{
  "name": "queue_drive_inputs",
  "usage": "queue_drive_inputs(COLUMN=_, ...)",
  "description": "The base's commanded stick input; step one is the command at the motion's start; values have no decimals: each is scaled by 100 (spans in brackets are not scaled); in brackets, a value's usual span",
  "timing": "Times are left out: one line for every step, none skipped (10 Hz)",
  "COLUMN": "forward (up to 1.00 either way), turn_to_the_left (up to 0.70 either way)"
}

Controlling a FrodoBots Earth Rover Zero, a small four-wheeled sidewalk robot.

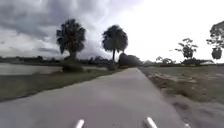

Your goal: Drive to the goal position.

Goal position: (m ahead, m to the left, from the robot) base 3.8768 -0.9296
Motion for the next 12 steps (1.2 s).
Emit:
queue_drive_inputs(forward=85, turn_to_the_left=0)
queue_drive_inputs(forward=85, turn_to_the_left=0)
queue_drive_inputs(forward=85, turn_to_the_left=0)
queue_drive_inputs(forward=85, turn_to_the_left=0)
queue_drive_inputs(forward=85, turn_to_the_left=0)
queue_drive_inputs(forward=85, turn_to_the_left=0)
queue_drive_inputs(forward=85, turn_to_the_left=-24)
queue_drive_inputs(forward=85, turn_to_the_left=-24)
queue_drive_inputs(forward=85, turn_to_the_left=-8)
queue_drive_inputs(forward=85, turn_to_the_left=0)
queue_drive_inputs(forward=85, turn_to_the_left=0)
queue_drive_inputs(forward=85, turn_to_the_left=0)
